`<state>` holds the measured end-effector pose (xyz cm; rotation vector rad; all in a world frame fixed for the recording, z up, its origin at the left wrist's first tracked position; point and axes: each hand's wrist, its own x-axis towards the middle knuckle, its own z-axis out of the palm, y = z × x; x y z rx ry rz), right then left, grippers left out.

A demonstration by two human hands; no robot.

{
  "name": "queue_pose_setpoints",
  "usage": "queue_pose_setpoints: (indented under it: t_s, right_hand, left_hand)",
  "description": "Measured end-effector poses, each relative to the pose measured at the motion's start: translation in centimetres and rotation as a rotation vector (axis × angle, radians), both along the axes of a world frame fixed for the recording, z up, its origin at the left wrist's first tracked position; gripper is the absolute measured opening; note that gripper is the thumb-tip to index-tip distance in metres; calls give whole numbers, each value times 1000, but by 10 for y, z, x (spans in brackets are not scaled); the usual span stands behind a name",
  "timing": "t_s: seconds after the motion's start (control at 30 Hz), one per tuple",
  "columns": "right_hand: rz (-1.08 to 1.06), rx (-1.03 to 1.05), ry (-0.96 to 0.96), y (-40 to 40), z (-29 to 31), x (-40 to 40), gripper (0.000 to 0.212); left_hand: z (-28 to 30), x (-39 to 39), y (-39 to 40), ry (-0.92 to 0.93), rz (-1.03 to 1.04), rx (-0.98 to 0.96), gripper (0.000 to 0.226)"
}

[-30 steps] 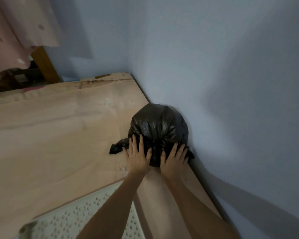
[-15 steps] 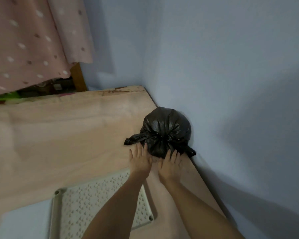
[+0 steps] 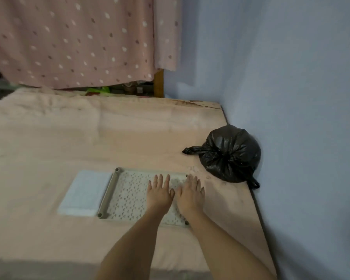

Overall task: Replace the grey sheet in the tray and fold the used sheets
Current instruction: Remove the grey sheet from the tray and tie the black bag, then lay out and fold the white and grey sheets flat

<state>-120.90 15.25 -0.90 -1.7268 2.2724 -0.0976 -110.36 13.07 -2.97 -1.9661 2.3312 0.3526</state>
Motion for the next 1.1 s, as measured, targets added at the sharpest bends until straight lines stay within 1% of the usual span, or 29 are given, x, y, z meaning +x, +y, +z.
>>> queue_pose_setpoints:
  t_s: [0.17, 0.3, 0.43, 0.53, 0.73, 0.83, 0.93, 1.0, 1.1]
  right_hand:
    - [190, 80, 11, 18, -5, 46, 60]
    - [322, 101, -8, 28, -3, 96, 60]
    - [432, 87, -19, 35, -3, 142, 59]
    - [475, 82, -7, 38, -6, 171, 58]
    - [506, 90, 23, 36, -12, 238, 57]
    - [508, 143, 82, 30, -16, 272, 48]
    - [447, 171, 44, 22, -21, 302, 42]
    - [384, 168, 7, 19, -24, 316, 39]
    - [313, 118, 16, 14, -28, 326, 38]
  left_hand:
    - [0, 61, 42, -10, 194, 11, 58]
    - [3, 112, 69, -3, 328, -31, 58]
    - [5, 156, 88, 0, 423, -66, 57]
    - [5, 183, 95, 15, 470, -68, 57]
    - [-2, 247, 95, 58, 468, -73, 56]
    - [-7, 283, 88, 55, 452, -41, 44]
    - [-11, 318, 75, 41, 432, 26, 34]
    - [-14, 336, 64, 26, 398, 49, 33]
    - [-17, 350, 48, 34, 347, 94, 33]
